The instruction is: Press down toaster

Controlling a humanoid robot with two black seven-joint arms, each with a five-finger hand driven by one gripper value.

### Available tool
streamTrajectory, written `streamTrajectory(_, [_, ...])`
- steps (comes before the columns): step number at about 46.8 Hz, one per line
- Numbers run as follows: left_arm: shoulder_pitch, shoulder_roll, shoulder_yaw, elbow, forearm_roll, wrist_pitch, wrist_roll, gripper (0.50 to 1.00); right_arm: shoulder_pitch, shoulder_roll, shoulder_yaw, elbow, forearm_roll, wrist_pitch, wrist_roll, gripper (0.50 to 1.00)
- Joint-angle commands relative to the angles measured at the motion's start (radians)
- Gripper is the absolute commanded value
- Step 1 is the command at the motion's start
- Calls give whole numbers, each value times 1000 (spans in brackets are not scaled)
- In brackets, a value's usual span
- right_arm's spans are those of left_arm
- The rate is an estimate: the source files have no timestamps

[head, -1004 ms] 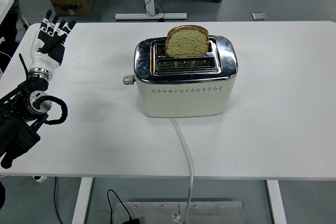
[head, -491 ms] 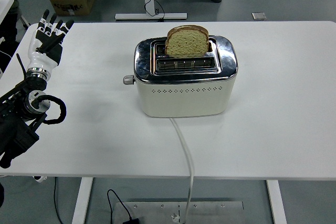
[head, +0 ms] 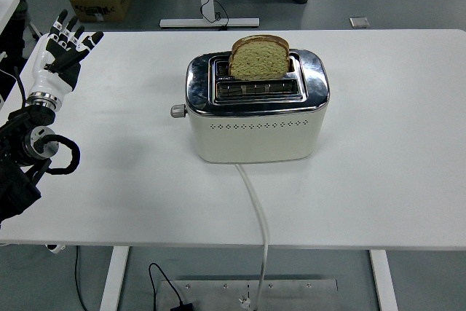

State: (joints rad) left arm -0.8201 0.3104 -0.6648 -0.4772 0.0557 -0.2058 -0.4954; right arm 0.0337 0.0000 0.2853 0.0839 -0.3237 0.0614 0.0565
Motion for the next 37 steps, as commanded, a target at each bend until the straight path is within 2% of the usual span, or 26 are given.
streamTrajectory(1, [4,24,4,-8,35,-1,0,1000,0,0,0,0,0,0,0,998])
streamTrajectory(5, [7,39,5,-28,78,-4,0,1000,0,0,0,0,0,0,0,998])
streamTrajectory(8, [18,70,11,-101,176,-6,1,1000,0,0,0,0,0,0,-1,998])
streamTrajectory(14, [55,118,16,-173,271,0,1,1000,0,0,0,0,0,0,-1,998])
streamTrajectory(30, [102,286,16,-371,460,-6,-3,1000,0,0,0,0,0,0,-1,998])
streamTrajectory(34, [107,325,17,-409,518,-14,-5,1000,0,0,0,0,0,0,-1,998])
streamTrajectory(37, [108,358,17,-448,558,-41,-5,1000,0,0,0,0,0,0,0,998])
